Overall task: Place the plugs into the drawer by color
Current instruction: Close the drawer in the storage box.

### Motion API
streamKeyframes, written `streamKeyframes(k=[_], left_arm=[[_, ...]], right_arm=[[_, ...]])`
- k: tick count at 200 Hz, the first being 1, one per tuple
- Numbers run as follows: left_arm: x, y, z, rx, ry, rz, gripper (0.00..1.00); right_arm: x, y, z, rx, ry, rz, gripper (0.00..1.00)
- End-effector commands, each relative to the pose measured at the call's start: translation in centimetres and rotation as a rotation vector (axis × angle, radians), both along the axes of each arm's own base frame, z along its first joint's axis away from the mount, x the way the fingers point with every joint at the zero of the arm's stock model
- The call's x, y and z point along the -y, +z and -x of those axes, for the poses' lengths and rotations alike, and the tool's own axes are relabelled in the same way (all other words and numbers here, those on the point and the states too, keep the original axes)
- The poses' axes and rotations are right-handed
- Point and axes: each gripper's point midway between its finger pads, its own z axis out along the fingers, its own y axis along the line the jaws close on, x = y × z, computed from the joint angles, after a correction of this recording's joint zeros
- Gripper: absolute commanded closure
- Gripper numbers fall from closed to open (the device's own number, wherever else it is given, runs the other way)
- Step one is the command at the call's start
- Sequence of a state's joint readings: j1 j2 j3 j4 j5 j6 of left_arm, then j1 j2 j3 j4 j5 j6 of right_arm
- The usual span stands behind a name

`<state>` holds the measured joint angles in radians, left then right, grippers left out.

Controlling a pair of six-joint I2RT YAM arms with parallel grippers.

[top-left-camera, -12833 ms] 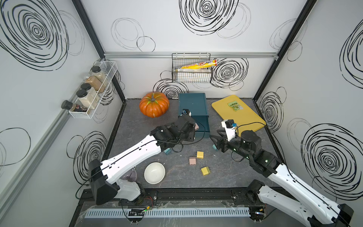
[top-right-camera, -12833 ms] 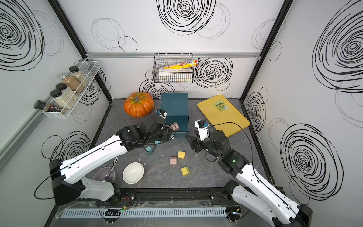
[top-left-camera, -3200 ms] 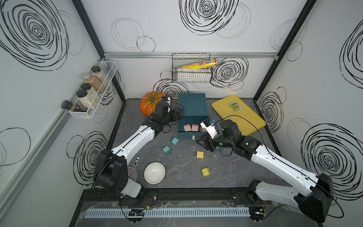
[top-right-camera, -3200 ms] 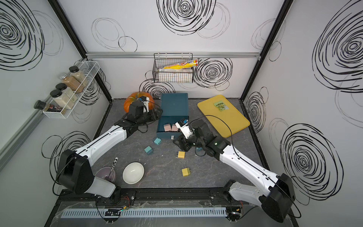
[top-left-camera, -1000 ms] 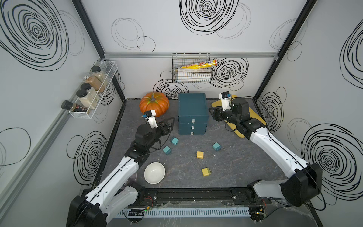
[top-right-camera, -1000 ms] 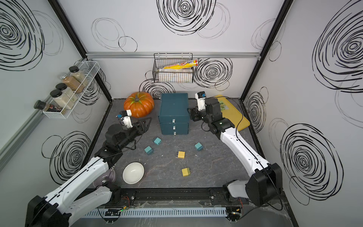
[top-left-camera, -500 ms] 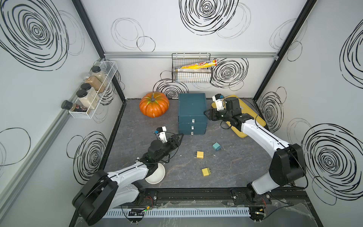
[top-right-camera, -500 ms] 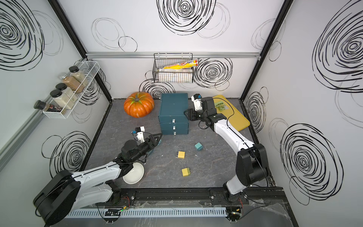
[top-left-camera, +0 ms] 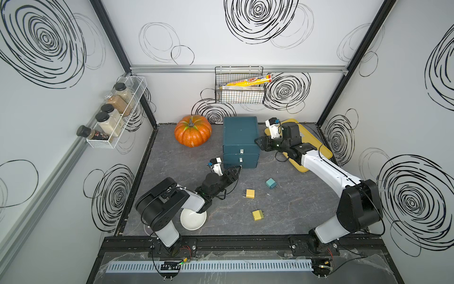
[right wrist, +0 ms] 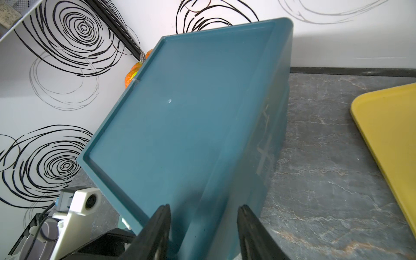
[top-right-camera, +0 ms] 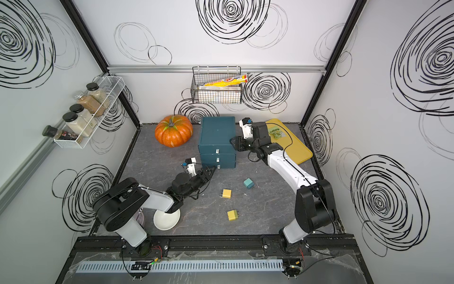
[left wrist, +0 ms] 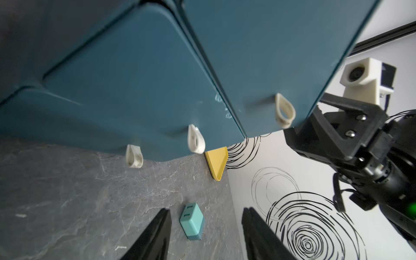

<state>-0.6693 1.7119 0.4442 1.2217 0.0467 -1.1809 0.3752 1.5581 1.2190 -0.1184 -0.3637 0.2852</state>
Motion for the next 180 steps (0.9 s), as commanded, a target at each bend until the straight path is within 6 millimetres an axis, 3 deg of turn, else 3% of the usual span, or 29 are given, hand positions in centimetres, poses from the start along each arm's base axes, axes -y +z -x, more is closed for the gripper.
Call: streamKeyframes(k=[1, 14, 36, 94, 180], left_arm=[[0.3, 3.4, -1.7, 0.117, 0.042, 0.078, 0.44], [1.1, 1.8, -2.6, 0.065, 0.038, 0.008, 0.44], [1.0, 1.9, -2.9, 0.088, 0.050, 0.033, 0.44], [1.0, -0.8, -4.9, 0.043, 0.058, 0.033, 0.46], [1.9, 0.0, -6.3, 0.069, 0.048, 0.048, 0.52]], right_arm=[[0.6, -2.2, 0.6, -0.055, -0.011, 0.040, 0.48], [0.5, -2.6, 0.6, -0.062, -0.005, 0.036, 0.48], [0.1, -3.2, 0.7, -0.080, 0.010, 0.032, 0.49], [0.7, -3.4, 0.7, -0.089, -0.009, 0.058, 0.49], [0.4, -3.8, 1.1, -0.096, 0.006, 0.044, 0.49]])
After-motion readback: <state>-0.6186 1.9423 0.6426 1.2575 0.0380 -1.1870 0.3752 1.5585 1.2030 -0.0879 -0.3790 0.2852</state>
